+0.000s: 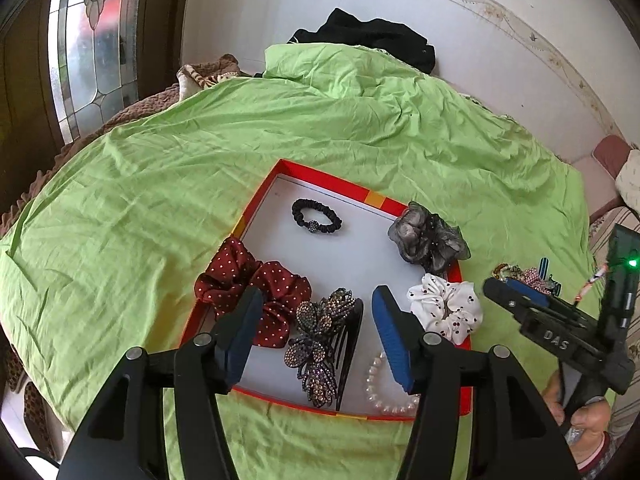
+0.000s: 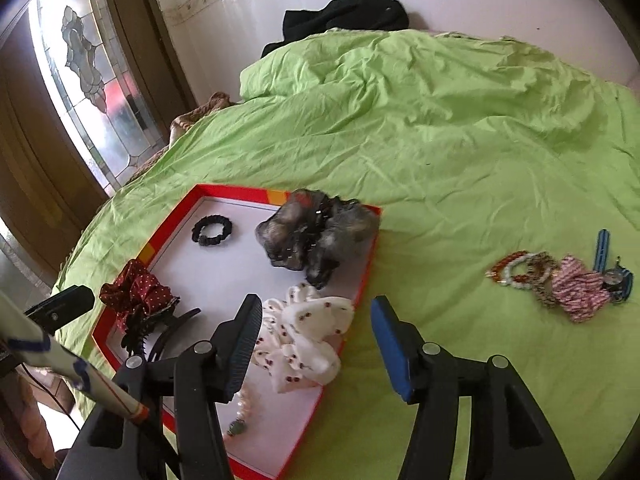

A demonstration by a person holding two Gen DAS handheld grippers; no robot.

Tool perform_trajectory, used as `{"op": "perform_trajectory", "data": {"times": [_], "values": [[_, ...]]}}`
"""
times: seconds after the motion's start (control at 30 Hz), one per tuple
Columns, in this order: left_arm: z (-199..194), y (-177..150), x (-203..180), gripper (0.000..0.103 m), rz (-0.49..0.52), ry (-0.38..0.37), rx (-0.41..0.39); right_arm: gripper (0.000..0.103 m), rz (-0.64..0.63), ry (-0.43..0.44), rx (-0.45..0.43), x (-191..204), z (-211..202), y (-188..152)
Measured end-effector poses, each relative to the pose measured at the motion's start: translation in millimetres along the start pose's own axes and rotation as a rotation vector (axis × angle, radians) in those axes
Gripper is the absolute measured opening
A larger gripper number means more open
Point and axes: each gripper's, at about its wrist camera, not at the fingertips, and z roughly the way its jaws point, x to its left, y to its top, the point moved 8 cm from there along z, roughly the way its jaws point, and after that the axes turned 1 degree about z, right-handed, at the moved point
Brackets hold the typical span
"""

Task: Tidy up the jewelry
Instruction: 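Open the left tool to drop the claw clip while the right tool releases the white scrunchie, then move both open tools back to the remaining pile on the bed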

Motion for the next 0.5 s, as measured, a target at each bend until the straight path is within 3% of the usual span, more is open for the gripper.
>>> {"op": "perform_trajectory", "data": {"times": [0.23,0.37,0.5], "values": [[-6.6,-2.0,-16.9,0.056,0.041,0.013,-0.028,0.061,0.018,-0.065,-0.026,-43.9,-31.7,-8.7],[-9.5,-7.7,-32.4,0.057,0.078,0.019,-0.045,0.061,0.046,-0.134,-0.053,-91.4,-58.4,-19.2],[-15.6,-14.9,-59.4,0.057,0.105,-0.025,-0.056,0.062,0.107,-0.22,-0.071,-152.9,-83.4,-30.9]]}}
